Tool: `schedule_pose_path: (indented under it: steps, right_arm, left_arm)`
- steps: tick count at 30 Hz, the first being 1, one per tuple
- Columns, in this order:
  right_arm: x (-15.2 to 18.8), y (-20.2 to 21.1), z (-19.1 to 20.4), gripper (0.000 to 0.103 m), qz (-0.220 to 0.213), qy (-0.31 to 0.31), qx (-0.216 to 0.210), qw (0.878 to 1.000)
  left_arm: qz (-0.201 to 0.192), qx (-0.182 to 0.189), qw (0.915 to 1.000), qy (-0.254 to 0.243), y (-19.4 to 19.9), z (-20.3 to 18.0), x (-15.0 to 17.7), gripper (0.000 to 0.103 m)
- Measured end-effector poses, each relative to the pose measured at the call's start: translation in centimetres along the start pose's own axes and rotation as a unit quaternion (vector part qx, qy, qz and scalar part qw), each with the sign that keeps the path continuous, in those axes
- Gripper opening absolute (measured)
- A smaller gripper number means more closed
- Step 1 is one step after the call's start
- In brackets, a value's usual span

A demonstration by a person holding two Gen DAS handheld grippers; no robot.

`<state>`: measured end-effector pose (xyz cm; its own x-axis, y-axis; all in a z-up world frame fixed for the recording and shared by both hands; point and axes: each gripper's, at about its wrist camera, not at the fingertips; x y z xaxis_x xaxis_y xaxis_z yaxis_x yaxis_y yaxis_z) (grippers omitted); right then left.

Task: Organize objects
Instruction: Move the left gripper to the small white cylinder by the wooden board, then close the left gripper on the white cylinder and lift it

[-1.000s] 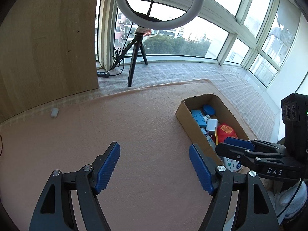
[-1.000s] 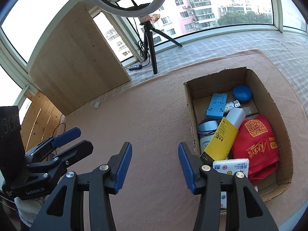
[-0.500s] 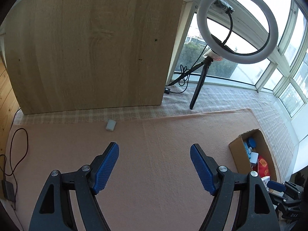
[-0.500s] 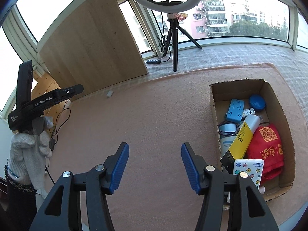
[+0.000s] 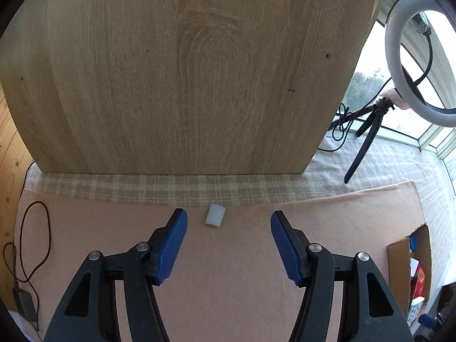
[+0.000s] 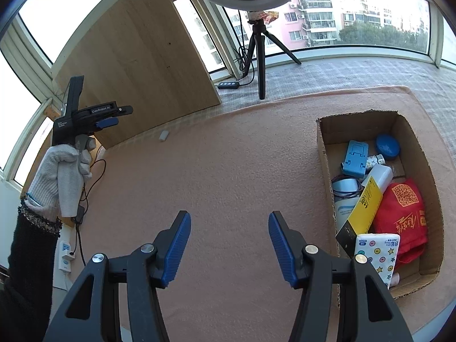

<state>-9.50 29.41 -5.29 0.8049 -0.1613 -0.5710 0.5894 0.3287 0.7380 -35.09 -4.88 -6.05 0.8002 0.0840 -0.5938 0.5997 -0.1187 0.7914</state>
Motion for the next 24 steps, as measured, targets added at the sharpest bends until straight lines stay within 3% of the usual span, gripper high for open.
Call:
schedule_pose_path:
  steps: [8, 20, 22, 24]
  right_arm:
    - [0.6, -1.6, -1.5, 0.053, 0.025, -0.022, 0.010, 0.999]
    - [1.0, -1.7, -4.2, 0.053, 0.034, -0.057, 0.023, 0.998]
    - [1.0, -1.8, -4.6, 0.053, 0.036, -0.063, 0.025, 0.997]
    - [1.1, -1.8, -4.8, 0.053, 0.038, -0.066, 0.025, 0.997]
  left_arm:
    - [0.071, 0.002, 0.9974, 0.005, -7.4, 0.1, 0.6, 0.064]
    - [0.102, -0.014, 0.9947, 0.007, -12.4, 0.0, 0.3, 0.064]
    - [0.100, -0.016, 0.9948, 0.008, -12.8, 0.1, 0.3, 0.061]
    - [0.102, -0.017, 0.9946, 0.010, -13.1, 0.1, 0.3, 0.046]
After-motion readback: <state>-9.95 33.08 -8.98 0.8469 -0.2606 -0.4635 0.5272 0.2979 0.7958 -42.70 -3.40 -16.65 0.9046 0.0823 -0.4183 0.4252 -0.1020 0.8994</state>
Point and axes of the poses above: each gripper's, at about its wrist camera, not at the fingertips, and y roughly against the way its jaws point, z to its left, x to its underside, and after that the axes turned 7 degrees about -z, right-handed
